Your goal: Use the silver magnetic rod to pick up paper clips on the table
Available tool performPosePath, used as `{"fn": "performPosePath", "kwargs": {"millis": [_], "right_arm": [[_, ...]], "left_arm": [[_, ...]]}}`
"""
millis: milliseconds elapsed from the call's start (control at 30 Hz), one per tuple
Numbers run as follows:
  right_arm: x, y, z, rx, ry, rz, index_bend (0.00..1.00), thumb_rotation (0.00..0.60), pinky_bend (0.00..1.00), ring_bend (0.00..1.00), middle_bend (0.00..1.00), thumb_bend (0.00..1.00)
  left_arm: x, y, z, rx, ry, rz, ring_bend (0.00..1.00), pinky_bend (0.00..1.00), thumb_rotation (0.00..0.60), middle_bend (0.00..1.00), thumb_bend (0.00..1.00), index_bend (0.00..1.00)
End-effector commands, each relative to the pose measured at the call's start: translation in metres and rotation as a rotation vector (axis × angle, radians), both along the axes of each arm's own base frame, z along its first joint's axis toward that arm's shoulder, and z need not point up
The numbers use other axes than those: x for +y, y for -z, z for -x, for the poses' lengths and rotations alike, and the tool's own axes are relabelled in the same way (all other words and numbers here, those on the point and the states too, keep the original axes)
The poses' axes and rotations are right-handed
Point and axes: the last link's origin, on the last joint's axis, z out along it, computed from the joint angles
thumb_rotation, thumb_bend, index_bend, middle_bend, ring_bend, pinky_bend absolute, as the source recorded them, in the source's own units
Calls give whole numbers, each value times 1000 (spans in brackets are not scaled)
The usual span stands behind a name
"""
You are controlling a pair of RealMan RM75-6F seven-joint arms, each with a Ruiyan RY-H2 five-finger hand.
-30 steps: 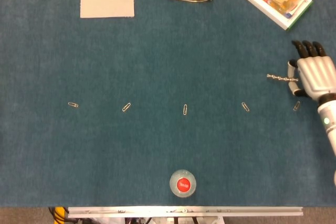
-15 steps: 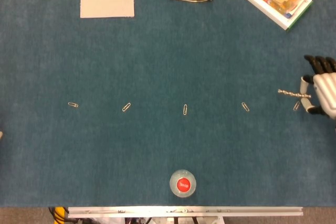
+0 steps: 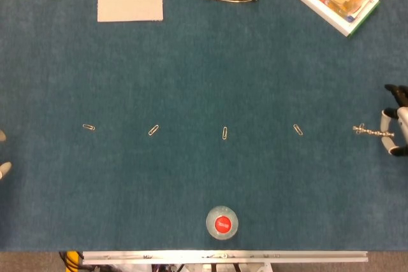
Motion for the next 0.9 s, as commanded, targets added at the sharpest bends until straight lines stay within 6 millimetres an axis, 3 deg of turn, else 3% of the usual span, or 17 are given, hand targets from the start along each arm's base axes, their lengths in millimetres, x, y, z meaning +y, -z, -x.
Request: {"fn": "performPosePath", "kwargs": {"millis": [33, 900], "right_arm": [[2, -1, 4, 2, 15, 1, 594, 600, 61, 0, 74, 338], [10, 5, 34, 27, 104, 25, 594, 600, 61, 0, 74, 341]], "left_arm": [[0, 0, 0, 3, -1, 0, 294, 420, 600, 456, 123, 450], [0, 7, 0, -3, -2, 15, 294, 420, 600, 456, 123, 450]]}}
